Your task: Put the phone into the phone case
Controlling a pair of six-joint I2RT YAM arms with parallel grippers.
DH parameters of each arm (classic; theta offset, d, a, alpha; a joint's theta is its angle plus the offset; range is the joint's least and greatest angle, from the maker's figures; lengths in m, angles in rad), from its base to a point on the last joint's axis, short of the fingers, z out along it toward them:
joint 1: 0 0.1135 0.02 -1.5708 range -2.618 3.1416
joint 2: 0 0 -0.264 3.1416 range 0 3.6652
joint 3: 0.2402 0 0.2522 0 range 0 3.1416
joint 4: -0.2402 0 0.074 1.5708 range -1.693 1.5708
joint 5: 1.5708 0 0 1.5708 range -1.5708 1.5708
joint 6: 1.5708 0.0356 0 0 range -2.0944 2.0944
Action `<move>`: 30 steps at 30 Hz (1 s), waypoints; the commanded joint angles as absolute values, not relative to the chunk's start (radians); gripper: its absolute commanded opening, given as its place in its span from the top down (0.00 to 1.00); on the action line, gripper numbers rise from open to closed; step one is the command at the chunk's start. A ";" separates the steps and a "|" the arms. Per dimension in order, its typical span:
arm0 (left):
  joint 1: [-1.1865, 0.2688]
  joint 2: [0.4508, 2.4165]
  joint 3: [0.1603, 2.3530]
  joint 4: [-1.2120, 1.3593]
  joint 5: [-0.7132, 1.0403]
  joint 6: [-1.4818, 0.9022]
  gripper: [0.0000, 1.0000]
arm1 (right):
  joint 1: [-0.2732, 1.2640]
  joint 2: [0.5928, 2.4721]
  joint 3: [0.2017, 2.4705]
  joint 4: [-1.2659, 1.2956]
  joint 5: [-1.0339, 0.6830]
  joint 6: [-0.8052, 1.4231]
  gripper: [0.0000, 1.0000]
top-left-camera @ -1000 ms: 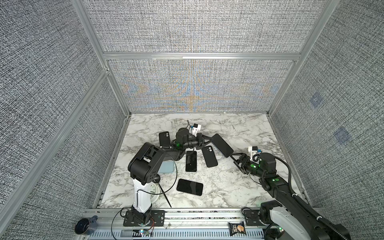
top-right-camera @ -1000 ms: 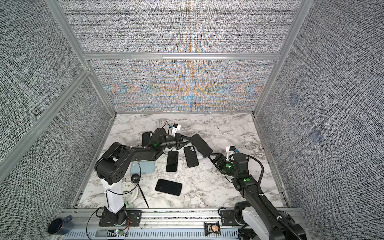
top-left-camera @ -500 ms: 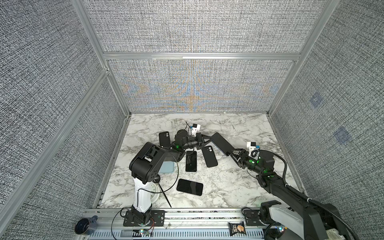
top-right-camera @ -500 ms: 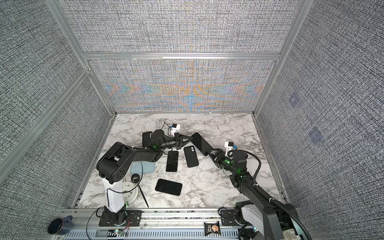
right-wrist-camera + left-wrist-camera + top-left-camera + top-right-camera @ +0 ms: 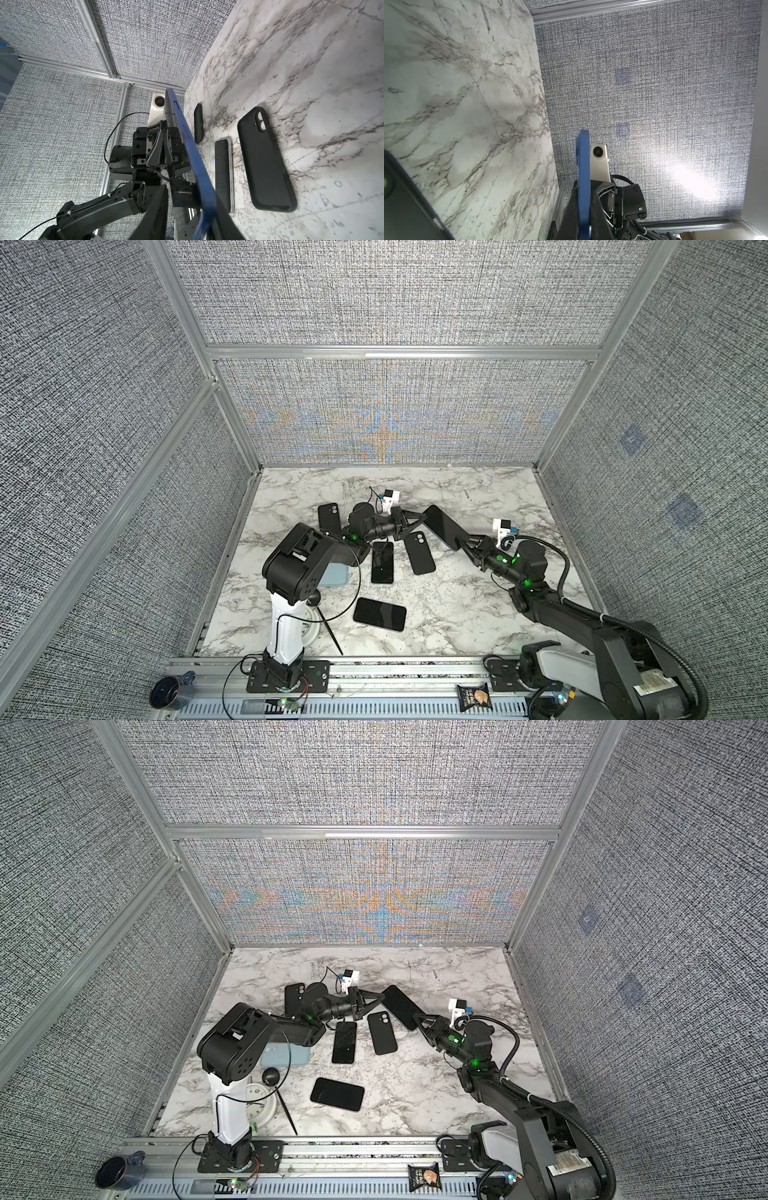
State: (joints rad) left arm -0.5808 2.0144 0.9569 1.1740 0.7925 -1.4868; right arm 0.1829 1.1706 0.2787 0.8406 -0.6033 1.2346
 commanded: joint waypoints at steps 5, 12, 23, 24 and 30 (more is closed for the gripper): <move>-0.580 2.019 0.949 1.253 0.788 -1.499 0.98 | 0.183 1.124 0.285 0.835 -0.597 1.213 0.75; -0.580 2.012 0.937 1.247 0.788 -1.487 0.97 | 0.183 1.111 0.297 0.789 -0.592 1.205 0.82; -0.580 1.992 0.901 1.189 0.785 -1.419 0.70 | 0.183 1.089 0.322 0.690 -0.591 1.188 0.90; -0.580 1.990 0.898 1.173 0.785 -1.405 0.66 | 0.182 1.080 0.328 0.666 -0.589 1.178 0.91; -0.557 1.897 0.878 0.940 0.798 -1.219 0.46 | 0.158 0.992 0.349 0.466 -0.575 1.106 0.93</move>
